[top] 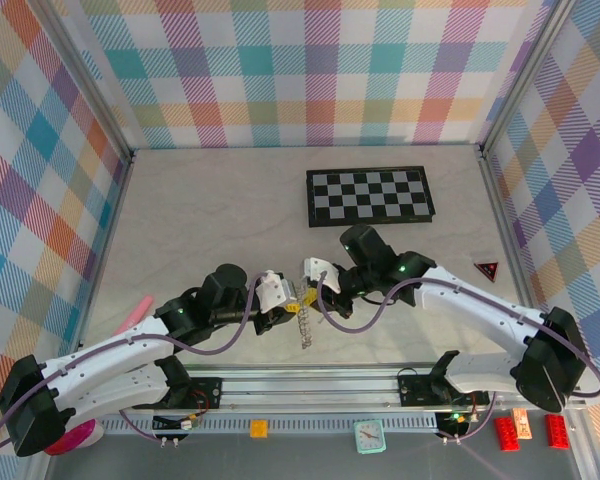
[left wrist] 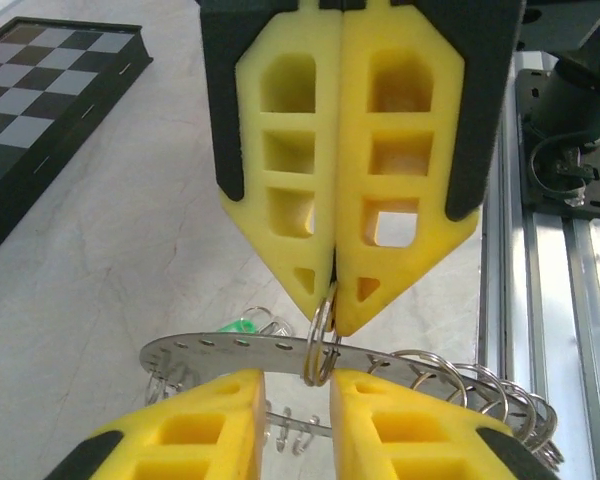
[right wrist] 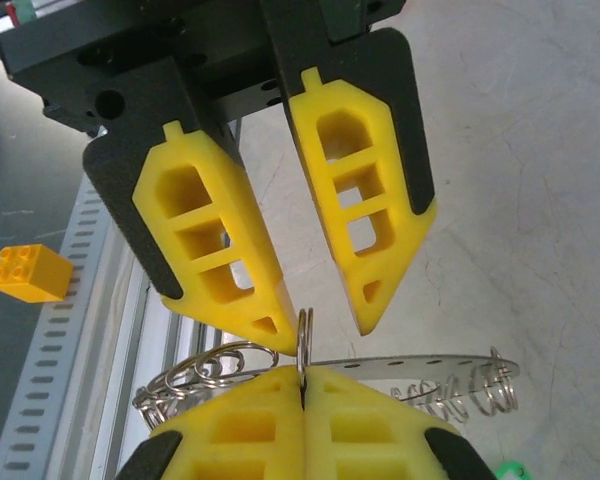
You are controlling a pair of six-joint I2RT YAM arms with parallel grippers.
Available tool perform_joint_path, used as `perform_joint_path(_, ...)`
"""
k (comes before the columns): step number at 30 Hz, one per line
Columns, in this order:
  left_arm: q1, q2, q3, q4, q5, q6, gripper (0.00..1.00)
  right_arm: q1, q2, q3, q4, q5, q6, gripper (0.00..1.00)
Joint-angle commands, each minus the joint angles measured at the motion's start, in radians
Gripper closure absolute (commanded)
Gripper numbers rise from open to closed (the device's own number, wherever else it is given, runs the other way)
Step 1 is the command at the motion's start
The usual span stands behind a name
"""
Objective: Put the keys on the keyring
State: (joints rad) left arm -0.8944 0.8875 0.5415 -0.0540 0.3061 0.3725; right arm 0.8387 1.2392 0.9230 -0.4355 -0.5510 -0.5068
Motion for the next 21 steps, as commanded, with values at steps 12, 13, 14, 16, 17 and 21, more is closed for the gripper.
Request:
perform_joint_path(12, -0.003, 0.014, 0.024, 0.052, 0.094, 0.026, 0.96, 0.022, 0.044, 0.081, -0.084, -0.07, -0.09, 1.0)
perform_joint_path(13, -0.003, 0.016, 0.025, 0.053, 0.096, 0.025, 1.0, 0.021, 0.037, 0.075, -0.074, -0.073, -0.086, 1.0)
perform_joint_path(14, -0.003, 0.017, 0.023, 0.054, 0.098, 0.023, 1.0, 0.02, 0.026, 0.057, -0.043, -0.077, -0.07, 0.98)
perform_joint_path(16, -0.003, 0.019, 0.012, 0.074, 0.109, 0.007, 1.0, 0.007, -0.02, -0.015, 0.063, -0.106, -0.019, 0.74)
perform_joint_path(17, -0.003, 0.016, -0.002, 0.102, 0.112, -0.011, 1.0, -0.008, -0.049, -0.074, 0.153, -0.131, 0.032, 0.67)
perform_joint_path(21, -0.003, 0.014, -0.073, 0.25, 0.121, -0.086, 1.0, -0.048, -0.138, -0.255, 0.428, -0.174, 0.178, 0.63)
